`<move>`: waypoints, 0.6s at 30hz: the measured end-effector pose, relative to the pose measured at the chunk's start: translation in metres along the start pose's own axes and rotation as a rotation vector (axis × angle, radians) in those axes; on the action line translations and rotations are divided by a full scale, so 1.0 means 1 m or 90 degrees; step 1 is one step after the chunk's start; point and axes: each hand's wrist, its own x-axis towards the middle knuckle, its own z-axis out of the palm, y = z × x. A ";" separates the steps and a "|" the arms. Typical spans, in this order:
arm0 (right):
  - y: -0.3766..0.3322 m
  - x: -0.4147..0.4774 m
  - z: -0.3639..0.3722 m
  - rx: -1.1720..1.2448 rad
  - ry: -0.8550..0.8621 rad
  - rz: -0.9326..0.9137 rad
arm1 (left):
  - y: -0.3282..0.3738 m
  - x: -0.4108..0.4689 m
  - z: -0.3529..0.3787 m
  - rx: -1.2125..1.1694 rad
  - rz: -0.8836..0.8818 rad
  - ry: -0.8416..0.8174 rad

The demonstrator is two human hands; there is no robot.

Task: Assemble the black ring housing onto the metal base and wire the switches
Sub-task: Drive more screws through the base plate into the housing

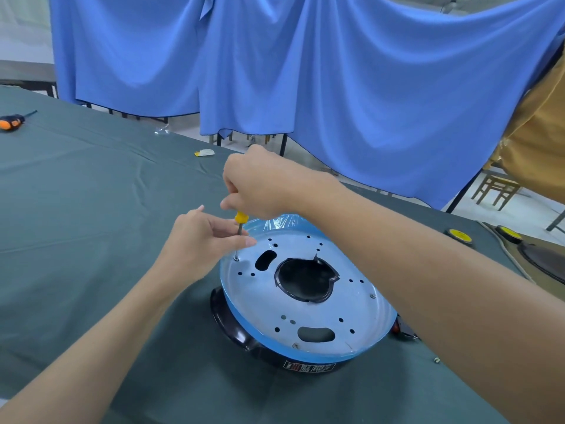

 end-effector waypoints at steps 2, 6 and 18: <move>-0.002 0.004 0.002 0.005 -0.011 0.025 | 0.003 -0.002 0.002 0.007 0.001 0.014; -0.005 0.003 -0.007 0.068 -0.041 -0.040 | 0.003 -0.005 0.000 -0.041 0.032 -0.052; -0.008 0.013 0.000 0.025 -0.020 0.002 | 0.008 -0.006 -0.004 -0.070 -0.020 -0.018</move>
